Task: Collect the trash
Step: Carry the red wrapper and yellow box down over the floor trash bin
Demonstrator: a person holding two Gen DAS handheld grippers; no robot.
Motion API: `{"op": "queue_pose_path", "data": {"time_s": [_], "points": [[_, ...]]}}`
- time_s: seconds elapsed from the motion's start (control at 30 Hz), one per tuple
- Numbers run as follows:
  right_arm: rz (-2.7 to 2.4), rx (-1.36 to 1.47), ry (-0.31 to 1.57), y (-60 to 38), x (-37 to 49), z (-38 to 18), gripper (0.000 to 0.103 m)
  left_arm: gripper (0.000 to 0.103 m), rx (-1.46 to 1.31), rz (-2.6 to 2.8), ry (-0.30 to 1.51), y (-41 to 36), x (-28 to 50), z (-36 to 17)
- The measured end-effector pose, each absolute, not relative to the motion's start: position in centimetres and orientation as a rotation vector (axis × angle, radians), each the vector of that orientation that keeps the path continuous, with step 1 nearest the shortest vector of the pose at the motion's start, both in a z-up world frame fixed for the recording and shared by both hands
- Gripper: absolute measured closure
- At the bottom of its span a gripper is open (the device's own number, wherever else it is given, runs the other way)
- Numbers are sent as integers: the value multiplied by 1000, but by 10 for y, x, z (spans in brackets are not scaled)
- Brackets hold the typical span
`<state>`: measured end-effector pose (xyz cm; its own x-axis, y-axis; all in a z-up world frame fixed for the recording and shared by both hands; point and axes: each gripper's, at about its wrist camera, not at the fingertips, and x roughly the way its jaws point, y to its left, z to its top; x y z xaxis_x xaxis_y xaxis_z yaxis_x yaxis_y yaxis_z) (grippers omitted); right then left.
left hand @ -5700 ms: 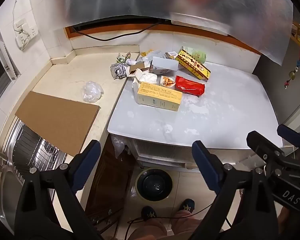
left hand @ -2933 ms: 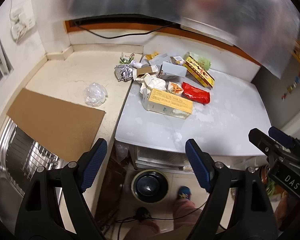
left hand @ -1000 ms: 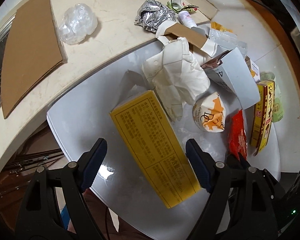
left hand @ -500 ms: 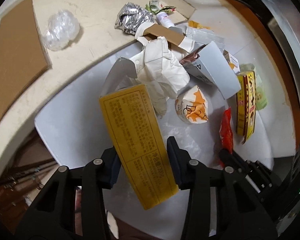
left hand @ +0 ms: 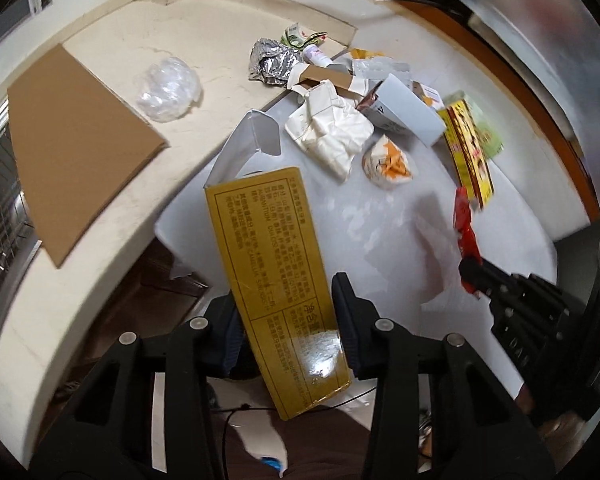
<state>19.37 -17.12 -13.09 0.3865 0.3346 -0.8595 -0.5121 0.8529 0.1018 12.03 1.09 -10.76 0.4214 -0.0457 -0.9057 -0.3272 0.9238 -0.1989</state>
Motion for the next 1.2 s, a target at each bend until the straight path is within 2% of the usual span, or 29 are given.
{"op": "queue_pose_path", "data": {"time_s": [0.27,0.43,0.57,0.87,1.2], "points": [[479,-89,1044,-147,106,-111,97,66,-217,39,1093,44,42,-94],[451,-17,1051,-117,38,-117,97,66,-113,-57,1107,60,-4,-117],[442,44,1090,-97,-6,-143,97,66,-48,-100,1134,56,-27,-146],[405,94,1300,-77,-63,-265,97,66,-4,-143,1211,33,-60,-271],[369,220,1473,-80,-44,-487,97,66,11,-101,1327,27,-52,-497]]}}
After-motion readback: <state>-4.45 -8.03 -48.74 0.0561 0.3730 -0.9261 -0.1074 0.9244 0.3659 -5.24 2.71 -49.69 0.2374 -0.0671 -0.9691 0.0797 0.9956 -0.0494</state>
